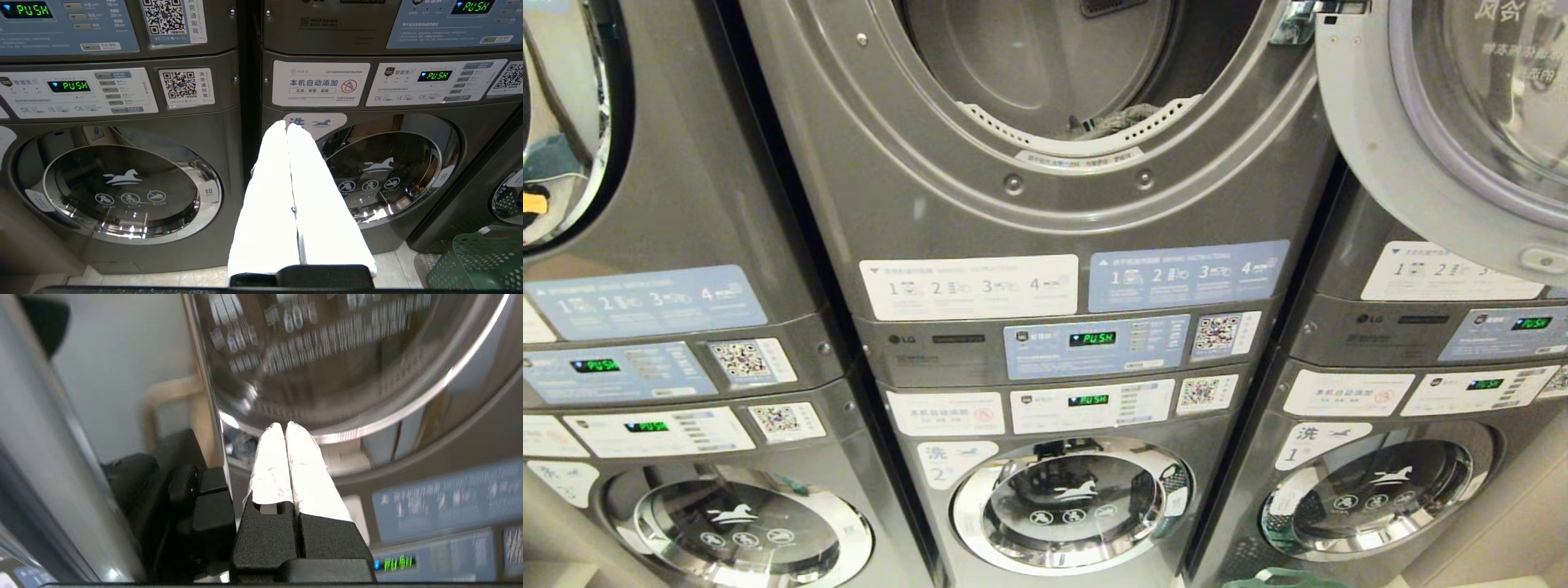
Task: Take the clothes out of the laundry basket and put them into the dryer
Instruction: Close the dryer
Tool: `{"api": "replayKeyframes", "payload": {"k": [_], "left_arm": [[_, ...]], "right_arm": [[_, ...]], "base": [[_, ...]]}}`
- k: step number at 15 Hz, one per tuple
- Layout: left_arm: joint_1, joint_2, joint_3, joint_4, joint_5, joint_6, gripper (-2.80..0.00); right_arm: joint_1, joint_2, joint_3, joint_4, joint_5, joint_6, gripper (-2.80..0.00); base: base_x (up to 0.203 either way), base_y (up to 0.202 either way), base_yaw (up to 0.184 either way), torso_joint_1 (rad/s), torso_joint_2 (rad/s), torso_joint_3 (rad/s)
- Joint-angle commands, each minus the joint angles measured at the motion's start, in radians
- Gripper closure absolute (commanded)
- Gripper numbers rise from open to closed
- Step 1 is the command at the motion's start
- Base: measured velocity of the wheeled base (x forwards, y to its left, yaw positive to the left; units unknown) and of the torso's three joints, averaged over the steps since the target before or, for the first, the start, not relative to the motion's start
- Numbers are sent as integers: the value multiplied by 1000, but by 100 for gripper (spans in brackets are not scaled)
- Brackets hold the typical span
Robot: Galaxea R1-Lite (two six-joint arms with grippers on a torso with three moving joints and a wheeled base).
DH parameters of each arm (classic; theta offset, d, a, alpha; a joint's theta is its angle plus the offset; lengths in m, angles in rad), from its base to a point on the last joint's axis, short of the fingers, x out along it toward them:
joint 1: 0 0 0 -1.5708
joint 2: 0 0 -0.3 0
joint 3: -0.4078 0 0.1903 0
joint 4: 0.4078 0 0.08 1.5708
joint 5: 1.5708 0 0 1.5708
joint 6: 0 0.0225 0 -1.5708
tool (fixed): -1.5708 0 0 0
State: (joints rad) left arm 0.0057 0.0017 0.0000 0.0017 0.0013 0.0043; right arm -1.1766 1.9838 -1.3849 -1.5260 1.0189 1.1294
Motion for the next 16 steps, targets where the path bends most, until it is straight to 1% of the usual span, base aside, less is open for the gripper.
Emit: {"api": "replayKeyframes", "payload": {"k": [1, 3, 7, 11, 16], "left_arm": [[0, 0, 2, 0, 0, 0, 0], [0, 0, 1, 0, 0, 0, 0], [0, 0, 1, 0, 1, 0, 0], [0, 0, 0, 0, 0, 0, 0], [0, 0, 2, 0, 0, 0, 0]], "right_arm": [[-4, -24, 79, -4, 6, -17, 0], [-5, -37, 143, -4, 7, -54, 0], [-4, -69, 233, -4, 7, -70, 0], [-4, -137, 420, -4, 26, -143, 0], [-3, -257, 669, -4, 29, -176, 0]], "base": [[0, 0, 0, 0, 0, 0], [0, 0, 0, 0, 0, 0], [0, 0, 0, 0, 0, 0], [0, 0, 0, 0, 0, 0], [0, 0, 0, 0, 0, 0]]}}
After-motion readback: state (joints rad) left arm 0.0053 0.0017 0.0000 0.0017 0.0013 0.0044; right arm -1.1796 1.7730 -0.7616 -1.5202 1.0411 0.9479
